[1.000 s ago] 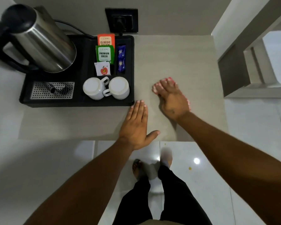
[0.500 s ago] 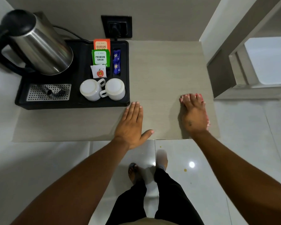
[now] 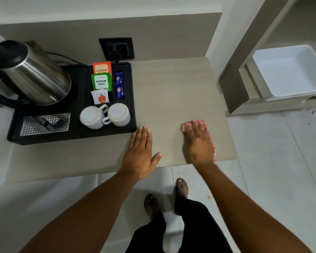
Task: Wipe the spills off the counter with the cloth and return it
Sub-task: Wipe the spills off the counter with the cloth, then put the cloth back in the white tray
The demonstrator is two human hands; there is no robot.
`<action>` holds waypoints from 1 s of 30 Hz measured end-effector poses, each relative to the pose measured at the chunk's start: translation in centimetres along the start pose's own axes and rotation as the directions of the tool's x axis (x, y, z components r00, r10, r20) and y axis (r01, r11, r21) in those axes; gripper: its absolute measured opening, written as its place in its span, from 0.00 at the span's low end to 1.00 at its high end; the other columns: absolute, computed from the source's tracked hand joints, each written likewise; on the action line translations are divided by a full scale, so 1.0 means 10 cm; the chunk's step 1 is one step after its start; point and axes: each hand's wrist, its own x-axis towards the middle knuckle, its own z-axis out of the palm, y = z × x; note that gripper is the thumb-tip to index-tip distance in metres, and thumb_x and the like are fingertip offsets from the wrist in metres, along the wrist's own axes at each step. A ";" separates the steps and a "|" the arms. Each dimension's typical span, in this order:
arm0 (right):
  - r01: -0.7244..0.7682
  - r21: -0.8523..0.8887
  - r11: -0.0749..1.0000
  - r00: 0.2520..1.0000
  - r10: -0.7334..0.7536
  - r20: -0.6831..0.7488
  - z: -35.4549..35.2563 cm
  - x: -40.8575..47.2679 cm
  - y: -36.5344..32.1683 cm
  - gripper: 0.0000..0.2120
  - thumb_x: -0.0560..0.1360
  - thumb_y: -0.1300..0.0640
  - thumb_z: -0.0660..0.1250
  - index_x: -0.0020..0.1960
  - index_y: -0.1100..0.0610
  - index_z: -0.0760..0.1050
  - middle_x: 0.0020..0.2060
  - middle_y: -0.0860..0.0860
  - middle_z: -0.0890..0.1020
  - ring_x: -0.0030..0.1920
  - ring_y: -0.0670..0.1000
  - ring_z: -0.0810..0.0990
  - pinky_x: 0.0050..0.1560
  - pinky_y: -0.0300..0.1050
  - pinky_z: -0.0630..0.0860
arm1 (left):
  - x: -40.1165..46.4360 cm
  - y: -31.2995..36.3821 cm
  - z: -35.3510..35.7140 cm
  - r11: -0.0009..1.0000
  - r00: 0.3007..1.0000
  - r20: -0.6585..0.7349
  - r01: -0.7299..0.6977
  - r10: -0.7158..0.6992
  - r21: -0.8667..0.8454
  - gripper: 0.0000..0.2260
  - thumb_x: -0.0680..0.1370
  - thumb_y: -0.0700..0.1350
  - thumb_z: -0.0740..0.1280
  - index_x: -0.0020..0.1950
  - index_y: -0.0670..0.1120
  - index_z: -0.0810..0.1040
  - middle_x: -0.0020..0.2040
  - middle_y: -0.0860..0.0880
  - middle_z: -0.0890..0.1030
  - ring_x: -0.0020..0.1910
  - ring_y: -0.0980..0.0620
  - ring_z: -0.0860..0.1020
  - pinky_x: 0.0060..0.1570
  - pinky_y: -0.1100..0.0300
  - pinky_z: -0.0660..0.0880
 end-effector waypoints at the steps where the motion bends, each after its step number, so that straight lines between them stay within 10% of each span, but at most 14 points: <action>1: -0.046 0.024 0.999 0.999 0.046 -0.004 -0.03 0.06 0.12 0.20 0.82 0.59 0.56 0.73 0.52 0.68 0.76 0.56 0.67 0.79 0.60 0.56 0.79 0.57 0.54 | -0.01 0.00 0.01 1.000 1.000 0.000 0.007 -0.007 -0.009 0.40 0.81 0.65 0.43 0.82 0.36 0.47 0.83 0.36 0.47 0.83 0.39 0.43 0.81 0.43 0.42; 11: -0.088 0.147 0.985 0.996 0.083 0.039 -0.31 0.39 0.46 0.20 0.84 0.59 0.55 0.75 0.50 0.67 0.79 0.53 0.63 0.81 0.57 0.50 0.80 0.54 0.48 | 0.70 0.56 -0.15 0.997 0.997 0.011 -0.071 0.072 -0.030 0.35 0.84 0.58 0.50 0.82 0.37 0.46 0.84 0.36 0.46 0.83 0.39 0.43 0.81 0.45 0.40; 24: -0.181 -0.014 0.983 0.954 0.171 -0.246 -1.41 1.74 2.12 0.32 0.77 0.68 0.66 0.75 0.46 0.65 0.80 0.50 0.60 0.81 0.55 0.48 0.73 0.44 0.33 | 2.88 2.34 -0.92 0.973 0.970 -0.090 -0.228 0.225 -0.028 0.34 0.85 0.58 0.50 0.82 0.37 0.44 0.84 0.37 0.45 0.83 0.40 0.43 0.81 0.45 0.42; 30: -0.180 0.010 0.984 0.982 0.180 -0.051 -1.50 2.50 3.01 0.21 0.81 0.58 0.62 0.72 0.45 0.68 0.77 0.49 0.64 0.79 0.54 0.55 0.77 0.52 0.49 | 3.59 2.84 -0.86 0.965 0.961 -0.105 -0.260 0.256 -0.022 0.35 0.84 0.58 0.52 0.82 0.37 0.47 0.84 0.37 0.49 0.83 0.40 0.46 0.82 0.45 0.46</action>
